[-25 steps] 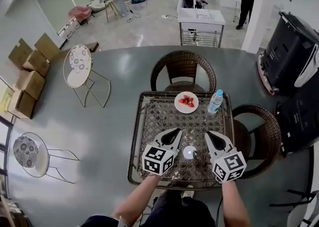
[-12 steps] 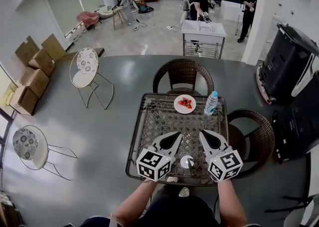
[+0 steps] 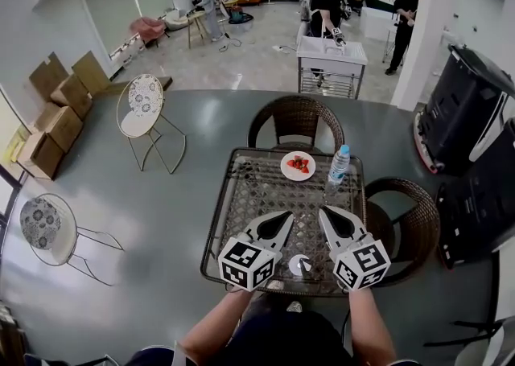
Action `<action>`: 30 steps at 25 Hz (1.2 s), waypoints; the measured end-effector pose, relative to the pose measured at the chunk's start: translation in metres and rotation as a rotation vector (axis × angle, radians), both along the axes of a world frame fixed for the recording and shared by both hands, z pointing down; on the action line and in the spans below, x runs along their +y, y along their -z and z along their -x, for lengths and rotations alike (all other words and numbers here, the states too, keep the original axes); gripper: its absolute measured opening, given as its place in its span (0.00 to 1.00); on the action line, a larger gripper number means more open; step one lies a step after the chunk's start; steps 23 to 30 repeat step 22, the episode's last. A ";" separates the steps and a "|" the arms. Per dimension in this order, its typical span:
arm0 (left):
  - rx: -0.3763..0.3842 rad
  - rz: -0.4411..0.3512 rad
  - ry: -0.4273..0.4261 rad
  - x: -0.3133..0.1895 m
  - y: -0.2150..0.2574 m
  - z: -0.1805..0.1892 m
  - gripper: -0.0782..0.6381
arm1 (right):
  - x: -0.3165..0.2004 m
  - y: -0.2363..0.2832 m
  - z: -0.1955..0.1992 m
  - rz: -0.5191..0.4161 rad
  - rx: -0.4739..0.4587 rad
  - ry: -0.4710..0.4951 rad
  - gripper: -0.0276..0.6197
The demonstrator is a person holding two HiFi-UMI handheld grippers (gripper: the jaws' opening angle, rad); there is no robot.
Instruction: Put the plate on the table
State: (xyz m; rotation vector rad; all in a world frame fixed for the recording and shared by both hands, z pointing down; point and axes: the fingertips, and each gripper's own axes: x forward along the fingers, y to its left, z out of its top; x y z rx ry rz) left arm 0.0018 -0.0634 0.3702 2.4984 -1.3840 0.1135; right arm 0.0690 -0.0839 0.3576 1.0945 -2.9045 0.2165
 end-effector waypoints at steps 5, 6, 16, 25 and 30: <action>0.013 0.002 -0.003 0.001 0.000 -0.005 0.12 | 0.002 0.002 -0.004 -0.009 -0.006 0.002 0.05; 0.015 0.003 -0.003 0.002 0.000 -0.005 0.12 | 0.002 0.002 -0.004 -0.010 -0.007 0.002 0.05; 0.037 0.011 -0.009 0.005 0.000 -0.008 0.12 | 0.006 0.006 -0.005 -0.018 -0.012 0.004 0.05; 0.044 0.017 -0.016 0.007 0.001 -0.011 0.12 | 0.009 0.008 -0.008 -0.021 -0.019 -0.004 0.05; 0.044 0.017 -0.016 0.007 0.001 -0.011 0.12 | 0.009 0.008 -0.008 -0.021 -0.019 -0.004 0.05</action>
